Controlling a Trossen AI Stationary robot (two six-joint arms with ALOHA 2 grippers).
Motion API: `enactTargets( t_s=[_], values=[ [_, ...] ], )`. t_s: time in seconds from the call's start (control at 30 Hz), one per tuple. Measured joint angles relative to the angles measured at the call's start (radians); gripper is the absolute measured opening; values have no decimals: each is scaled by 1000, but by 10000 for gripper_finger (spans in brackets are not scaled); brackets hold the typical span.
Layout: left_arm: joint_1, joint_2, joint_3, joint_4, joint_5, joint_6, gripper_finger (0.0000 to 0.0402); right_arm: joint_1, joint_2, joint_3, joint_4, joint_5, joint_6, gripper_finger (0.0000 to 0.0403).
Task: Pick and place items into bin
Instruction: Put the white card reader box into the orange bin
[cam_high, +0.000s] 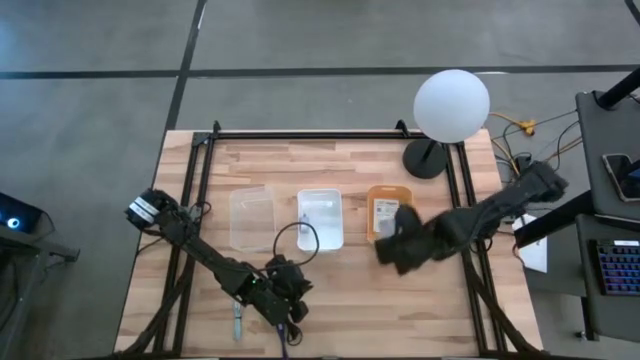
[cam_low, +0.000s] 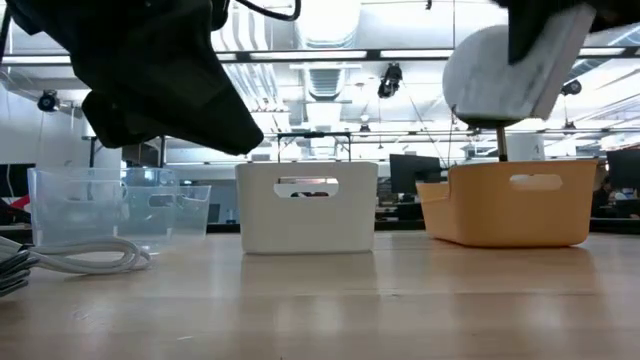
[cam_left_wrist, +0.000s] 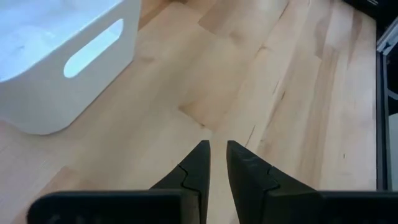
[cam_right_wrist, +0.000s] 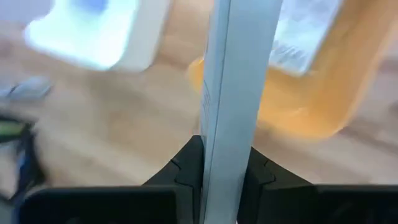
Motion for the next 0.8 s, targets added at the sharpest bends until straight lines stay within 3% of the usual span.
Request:
enactTargets(
  t_s=[0.13,0.23,0.4,0.57,0.8],
  values=[
    [0,-2,0,-1,2,0,38,-121,-157,-161,64,-13,-55,45],
    [0,-3,0,0,2,0,38,-219,-255,-308,231,-86,-125,45],
    [0,-3,0,-1,3,0,38,-346,-303,-485,411,-170,-196,47],
    [1,-3,-2,-1,4,-2,38,-402,-293,-550,514,-248,-250,65],
    [23,-3,-6,-2,6,-1,38,-425,-266,-562,529,-235,-258,95]
  ],
)
